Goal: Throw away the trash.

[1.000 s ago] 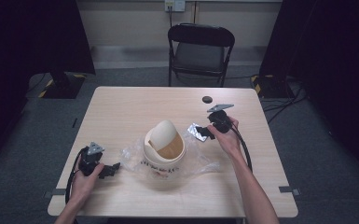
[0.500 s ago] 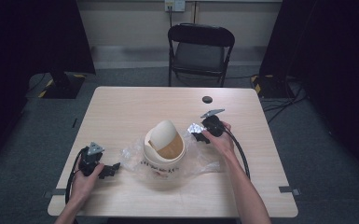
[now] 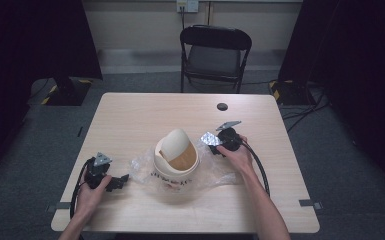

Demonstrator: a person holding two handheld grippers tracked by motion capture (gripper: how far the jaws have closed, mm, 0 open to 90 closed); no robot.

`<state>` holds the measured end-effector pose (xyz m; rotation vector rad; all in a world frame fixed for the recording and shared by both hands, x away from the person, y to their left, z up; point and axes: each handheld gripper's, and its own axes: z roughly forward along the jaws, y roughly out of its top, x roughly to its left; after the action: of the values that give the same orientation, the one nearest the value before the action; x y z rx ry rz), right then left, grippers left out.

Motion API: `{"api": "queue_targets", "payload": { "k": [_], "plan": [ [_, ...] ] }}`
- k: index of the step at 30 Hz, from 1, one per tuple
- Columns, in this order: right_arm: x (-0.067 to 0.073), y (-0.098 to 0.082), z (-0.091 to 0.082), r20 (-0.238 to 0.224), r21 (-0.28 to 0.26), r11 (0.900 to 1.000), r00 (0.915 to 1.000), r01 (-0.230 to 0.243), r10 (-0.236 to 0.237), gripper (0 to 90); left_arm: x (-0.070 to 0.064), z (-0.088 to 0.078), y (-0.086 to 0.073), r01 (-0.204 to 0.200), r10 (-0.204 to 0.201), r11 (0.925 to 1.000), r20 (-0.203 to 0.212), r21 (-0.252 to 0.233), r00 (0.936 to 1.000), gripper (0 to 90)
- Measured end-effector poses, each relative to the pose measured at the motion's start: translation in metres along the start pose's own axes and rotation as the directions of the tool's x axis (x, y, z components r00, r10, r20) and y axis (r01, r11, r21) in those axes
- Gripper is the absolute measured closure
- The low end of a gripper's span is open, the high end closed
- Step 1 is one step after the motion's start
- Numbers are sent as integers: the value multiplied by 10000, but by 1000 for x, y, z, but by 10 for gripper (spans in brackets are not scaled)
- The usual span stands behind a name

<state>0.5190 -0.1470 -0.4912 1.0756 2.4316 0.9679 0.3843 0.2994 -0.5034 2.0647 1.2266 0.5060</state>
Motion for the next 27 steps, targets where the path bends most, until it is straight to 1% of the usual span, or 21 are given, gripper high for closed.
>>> {"api": "queue_targets", "payload": {
  "k": [6,8,9,11,13,14,16,20,21,26,27],
  "plan": [
    [1,1,-1,136,101,9998,9998,-169,167,344,0,0,0,0,0,10000,-3,3,10000,2],
    [0,1,-1,105,89,9998,9998,-186,185,344,0,0,0,3,-3,10000,2,5,10000,2],
    [-2,1,-2,235,130,9997,9995,-208,204,344,0,0,0,3,-3,10000,-2,10,10000,1],
    [-4,0,-5,138,4,9991,9990,-420,420,344,0,0,0,-18,18,10000,-1,13,10000,1],
    [-7,0,-7,259,-24,9988,9985,-485,485,344,0,0,0,0,0,10000,1,5,10000,1],
    [-8,-1,-9,252,-35,9982,9979,-595,596,344,0,0,0,6,-6,10000,3,6,10000,1],
    [-9,-1,-12,173,-228,9969,9970,-757,761,344,0,0,0,0,0,10000,-2,2,10000,1],
    [-8,-3,-15,189,-163,9968,9968,-777,780,344,0,0,0,-4,4,10000,3,-5,10000,1],
    [-8,-3,-16,204,-193,9960,9960,-868,872,344,0,0,0,2,-2,10000,-1,2,10000,1],
    [-8,-1,-23,192,-408,9948,9954,-928,936,344,0,0,0,3,-3,10000,2,7,10000,1],
    [-8,0,-25,216,-426,9940,9946,-1004,1013,344,0,0,0,1,-1,10000,1,9,10000,1]
  ]
}}
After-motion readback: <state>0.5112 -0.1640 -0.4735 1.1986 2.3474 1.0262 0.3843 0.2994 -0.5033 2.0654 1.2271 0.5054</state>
